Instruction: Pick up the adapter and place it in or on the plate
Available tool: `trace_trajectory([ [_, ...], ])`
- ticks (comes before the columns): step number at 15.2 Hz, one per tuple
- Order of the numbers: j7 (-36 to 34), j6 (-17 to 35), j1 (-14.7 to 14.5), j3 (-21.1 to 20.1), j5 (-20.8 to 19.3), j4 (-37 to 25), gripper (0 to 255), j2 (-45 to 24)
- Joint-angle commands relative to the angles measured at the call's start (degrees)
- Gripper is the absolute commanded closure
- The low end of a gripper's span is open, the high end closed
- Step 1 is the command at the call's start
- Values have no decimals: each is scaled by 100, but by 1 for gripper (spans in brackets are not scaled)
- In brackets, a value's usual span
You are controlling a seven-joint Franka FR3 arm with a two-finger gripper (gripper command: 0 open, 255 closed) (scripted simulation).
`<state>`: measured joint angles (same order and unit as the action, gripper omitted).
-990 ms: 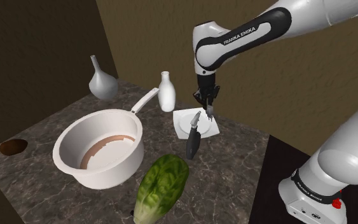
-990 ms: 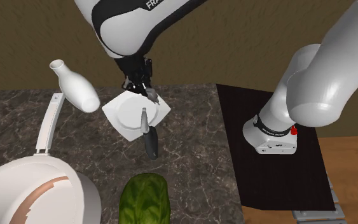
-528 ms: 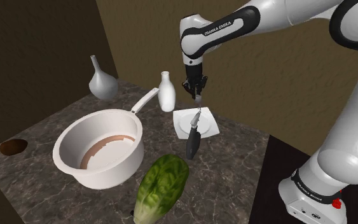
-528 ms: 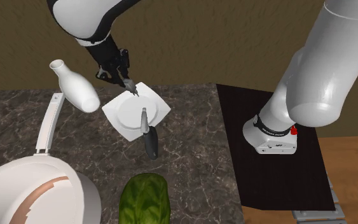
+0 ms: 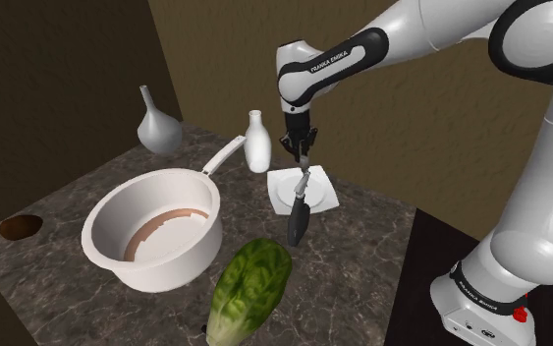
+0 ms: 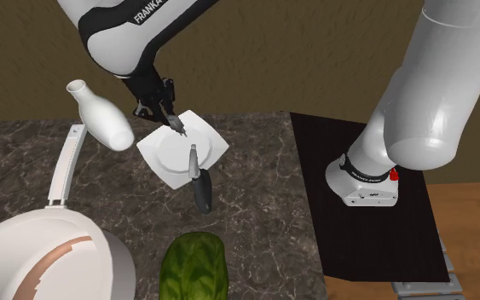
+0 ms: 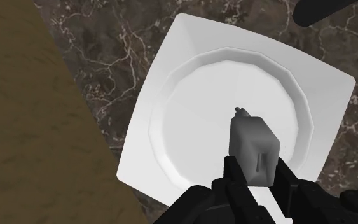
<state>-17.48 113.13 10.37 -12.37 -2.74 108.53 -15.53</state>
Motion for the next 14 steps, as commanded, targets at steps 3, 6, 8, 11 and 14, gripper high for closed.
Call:
trace_trajectory([
  [3, -16, 257, -5, 14, -37, 114, 255, -143],
  [6, -34, 454, -14, 25, -68, 192, 255, -264],
  [8, -47, 583, -20, 33, -90, 238, 255, -349],
  [11, -68, 774, -30, 47, -124, 298, 255, -484],
  [14, -71, 801, -32, 49, -129, 305, 255, -503],
])
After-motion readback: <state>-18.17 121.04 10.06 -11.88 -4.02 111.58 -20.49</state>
